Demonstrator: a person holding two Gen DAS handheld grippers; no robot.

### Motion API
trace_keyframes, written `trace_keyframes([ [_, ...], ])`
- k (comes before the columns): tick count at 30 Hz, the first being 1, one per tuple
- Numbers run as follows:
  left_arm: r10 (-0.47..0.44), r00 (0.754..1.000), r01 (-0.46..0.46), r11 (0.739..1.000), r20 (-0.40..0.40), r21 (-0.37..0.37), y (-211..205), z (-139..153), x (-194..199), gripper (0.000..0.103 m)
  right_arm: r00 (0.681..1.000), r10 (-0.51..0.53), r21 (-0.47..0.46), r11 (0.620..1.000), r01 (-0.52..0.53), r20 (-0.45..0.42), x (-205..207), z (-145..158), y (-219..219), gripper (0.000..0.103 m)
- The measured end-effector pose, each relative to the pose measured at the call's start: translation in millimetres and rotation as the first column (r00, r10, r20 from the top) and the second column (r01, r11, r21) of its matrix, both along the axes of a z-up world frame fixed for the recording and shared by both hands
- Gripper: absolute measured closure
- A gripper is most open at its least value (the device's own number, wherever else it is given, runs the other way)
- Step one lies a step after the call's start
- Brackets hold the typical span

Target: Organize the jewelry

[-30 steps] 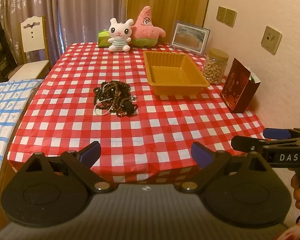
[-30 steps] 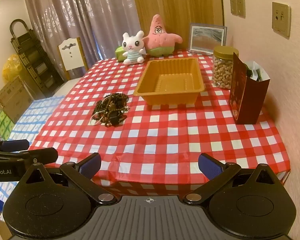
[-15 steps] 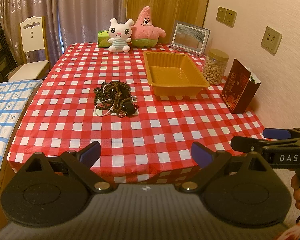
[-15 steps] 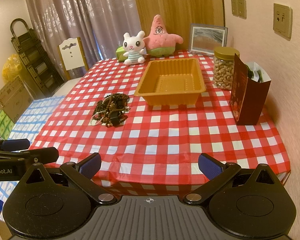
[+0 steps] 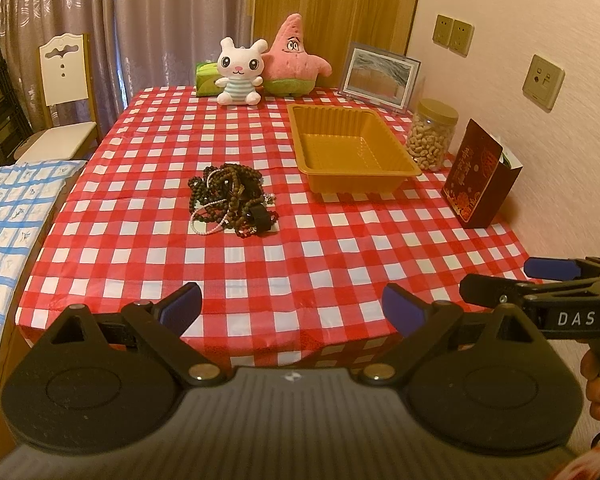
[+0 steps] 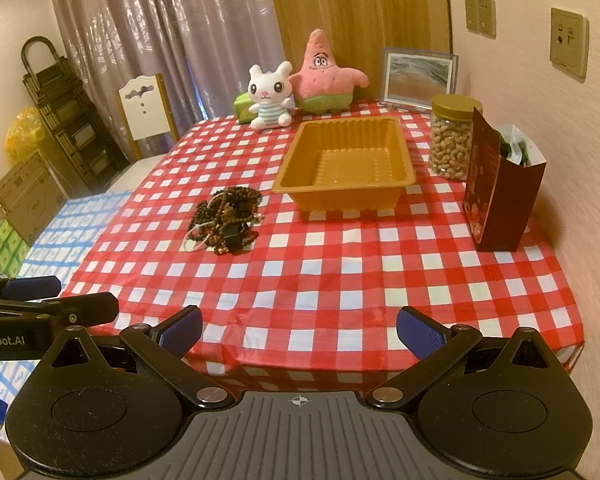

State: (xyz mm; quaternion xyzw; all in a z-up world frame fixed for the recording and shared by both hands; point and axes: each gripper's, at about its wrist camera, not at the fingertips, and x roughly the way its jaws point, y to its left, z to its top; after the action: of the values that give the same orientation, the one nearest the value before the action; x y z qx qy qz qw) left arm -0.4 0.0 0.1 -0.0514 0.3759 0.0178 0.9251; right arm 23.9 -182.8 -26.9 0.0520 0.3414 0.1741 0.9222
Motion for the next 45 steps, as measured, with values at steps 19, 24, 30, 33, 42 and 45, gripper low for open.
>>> trace_keyframes([
  [19,0.001,1.000,-0.001,1.000,0.002,-0.001,0.2,0.0,0.0,0.007,1.000,0.000,-0.001,1.000,0.000,0.002,0.7,1.5,3.3,0.000],
  [24,0.001,1.000,-0.001,1.000,0.003,-0.001,0.2,0.1,0.0,0.007,1.000,0.000,0.000,1.000,0.000,0.002,1.5,2.4,3.1,0.000],
  [30,-0.002,1.000,0.002,1.000,0.005,0.000,2.7,1.4,1.4,0.007,1.000,-0.004,0.000,1.000,0.004,0.005,5.9,4.3,4.7,0.000],
  [33,-0.002,1.000,0.002,1.000,0.005,0.000,2.5,3.2,1.1,0.007,1.000,-0.006,0.001,1.000,0.006,0.005,2.5,5.1,7.0,0.000],
  [42,-0.003,1.000,0.003,1.000,0.004,-0.002,3.1,3.6,2.0,0.007,1.000,-0.012,0.003,1.000,0.012,0.005,4.2,4.4,12.5,0.000],
  [45,-0.010,1.000,0.010,1.000,-0.003,-0.008,7.5,6.5,8.4,0.007,1.000,-0.018,0.004,1.000,0.018,0.004,4.8,3.5,14.1,0.000],
])
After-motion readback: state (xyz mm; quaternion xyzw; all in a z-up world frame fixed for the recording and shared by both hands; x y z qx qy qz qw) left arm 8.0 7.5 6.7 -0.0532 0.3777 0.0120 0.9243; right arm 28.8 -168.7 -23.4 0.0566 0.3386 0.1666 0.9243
